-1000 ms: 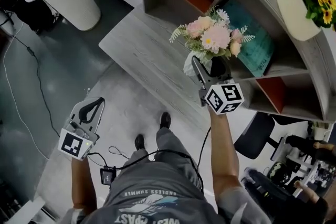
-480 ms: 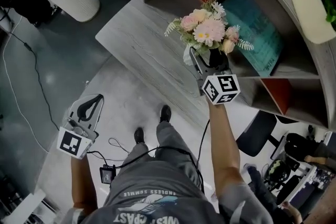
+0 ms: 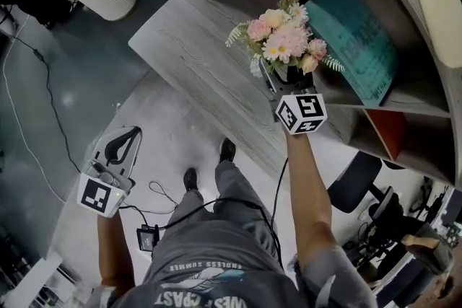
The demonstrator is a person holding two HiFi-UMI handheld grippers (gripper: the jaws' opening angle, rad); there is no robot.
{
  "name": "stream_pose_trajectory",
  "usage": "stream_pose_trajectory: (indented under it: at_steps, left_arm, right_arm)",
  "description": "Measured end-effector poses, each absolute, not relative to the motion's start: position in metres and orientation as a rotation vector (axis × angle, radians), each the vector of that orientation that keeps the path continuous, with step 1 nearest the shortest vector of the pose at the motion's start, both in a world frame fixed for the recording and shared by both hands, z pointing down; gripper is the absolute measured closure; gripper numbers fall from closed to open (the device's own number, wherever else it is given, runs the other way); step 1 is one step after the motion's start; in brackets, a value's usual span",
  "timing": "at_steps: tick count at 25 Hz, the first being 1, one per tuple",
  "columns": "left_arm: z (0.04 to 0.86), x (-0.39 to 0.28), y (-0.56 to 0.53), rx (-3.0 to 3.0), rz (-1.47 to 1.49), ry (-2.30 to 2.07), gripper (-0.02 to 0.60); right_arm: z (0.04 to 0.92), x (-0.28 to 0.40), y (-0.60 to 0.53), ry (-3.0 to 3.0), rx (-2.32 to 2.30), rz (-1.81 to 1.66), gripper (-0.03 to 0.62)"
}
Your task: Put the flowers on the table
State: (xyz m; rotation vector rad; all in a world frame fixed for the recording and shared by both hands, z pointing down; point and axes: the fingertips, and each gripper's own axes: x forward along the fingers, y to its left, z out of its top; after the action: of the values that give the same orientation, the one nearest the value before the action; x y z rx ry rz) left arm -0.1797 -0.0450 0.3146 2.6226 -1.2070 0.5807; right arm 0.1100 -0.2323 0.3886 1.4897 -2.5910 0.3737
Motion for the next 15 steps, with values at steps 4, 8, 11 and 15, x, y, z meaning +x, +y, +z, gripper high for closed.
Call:
stream_pose_trajectory:
  at_steps: [4, 8, 11, 15]
  left_arm:
    - [0.313, -0.179, -0.047, 2.613, 0.582, -1.207, 0.565]
    - [0.314, -0.177, -0.047, 2.605, 0.592, -1.207, 0.565]
    - [0.313, -0.176, -0.046, 2.606, 0.591, -1.206, 0.565]
    - [0.312, -0.173, -0.043, 2.607, 0.587, -1.205, 0.565]
  right_arm:
    - [0.397, 0.110, -0.235, -2.576, 1.491, 0.380, 0.287]
    - [0.408, 0.113, -0.237, -2.561, 1.487, 0.390, 0.287]
    - [0.412, 0.116, -0.236, -2.553, 1.492, 0.391, 0.287]
    - [0.415, 0.121, -0.232, -2.548, 1.502, 0.391, 0.287]
